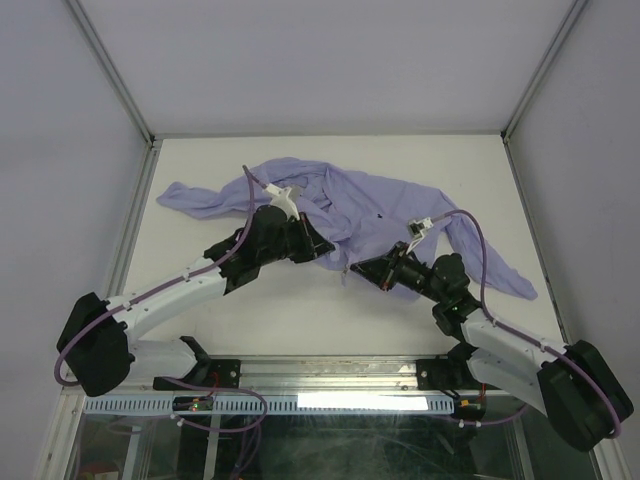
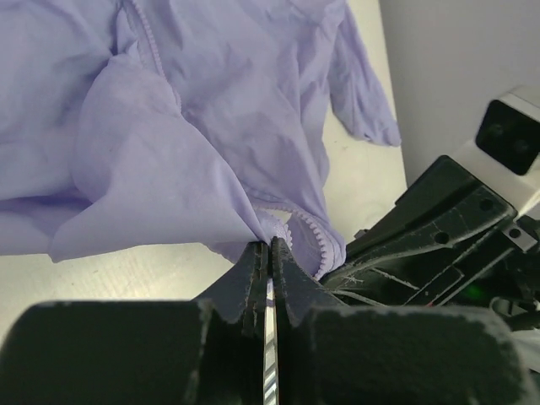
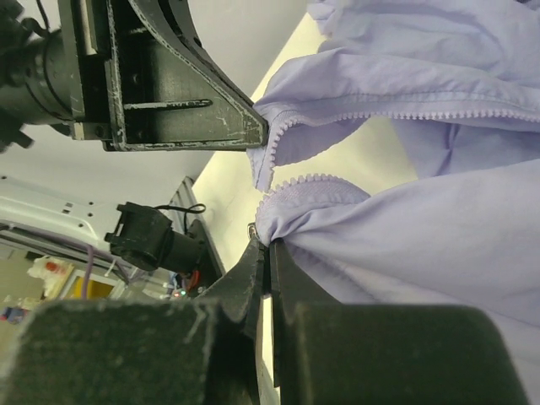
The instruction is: Zip up the jacket
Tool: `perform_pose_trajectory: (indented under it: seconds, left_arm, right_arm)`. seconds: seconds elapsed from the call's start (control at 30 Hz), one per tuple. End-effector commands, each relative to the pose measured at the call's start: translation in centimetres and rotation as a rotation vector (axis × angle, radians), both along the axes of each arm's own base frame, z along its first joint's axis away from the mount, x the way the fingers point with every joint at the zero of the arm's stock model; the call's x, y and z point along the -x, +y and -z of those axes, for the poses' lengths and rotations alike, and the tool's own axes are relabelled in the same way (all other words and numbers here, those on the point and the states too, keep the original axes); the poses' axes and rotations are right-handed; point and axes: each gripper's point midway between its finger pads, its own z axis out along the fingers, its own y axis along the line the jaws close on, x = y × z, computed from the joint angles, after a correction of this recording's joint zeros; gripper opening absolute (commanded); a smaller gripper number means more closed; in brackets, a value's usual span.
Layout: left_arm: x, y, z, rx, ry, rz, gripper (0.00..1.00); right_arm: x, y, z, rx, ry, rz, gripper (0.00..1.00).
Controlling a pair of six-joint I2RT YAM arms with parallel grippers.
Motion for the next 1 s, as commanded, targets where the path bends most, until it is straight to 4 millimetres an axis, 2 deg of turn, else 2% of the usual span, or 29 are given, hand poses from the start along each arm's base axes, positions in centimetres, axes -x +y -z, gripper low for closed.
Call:
perform_pose_trajectory:
  seconds: [0.0, 0.23, 0.47, 0.97]
  left_arm:
    - [-0.7, -0.4, -5.1, 0.196, -0.183, -0.016, 0.0]
    - [0.0, 0.2, -6.2, 0.28, -0.293, -0.005, 0.0]
    - [0.6, 0.2, -7.5, 0.334, -0.341, 0.02, 0.0]
    - [1.2, -0.1, -7.5, 0.351, -0.337, 0.053, 0.0]
  right_arm:
    - [0.2, 0.9, -5.3, -0.156, -0.106, -0.061, 0.0]
    - [0.1, 1.2, -6.3, -0.215, -0.089, -0.074, 0.0]
    - [-0.2, 1.3, -6.3, -0.216, -0.076, -0.07, 0.0]
    - [-0.8, 1.2, -6.9, -0.244, -0.085, -0.043, 0.0]
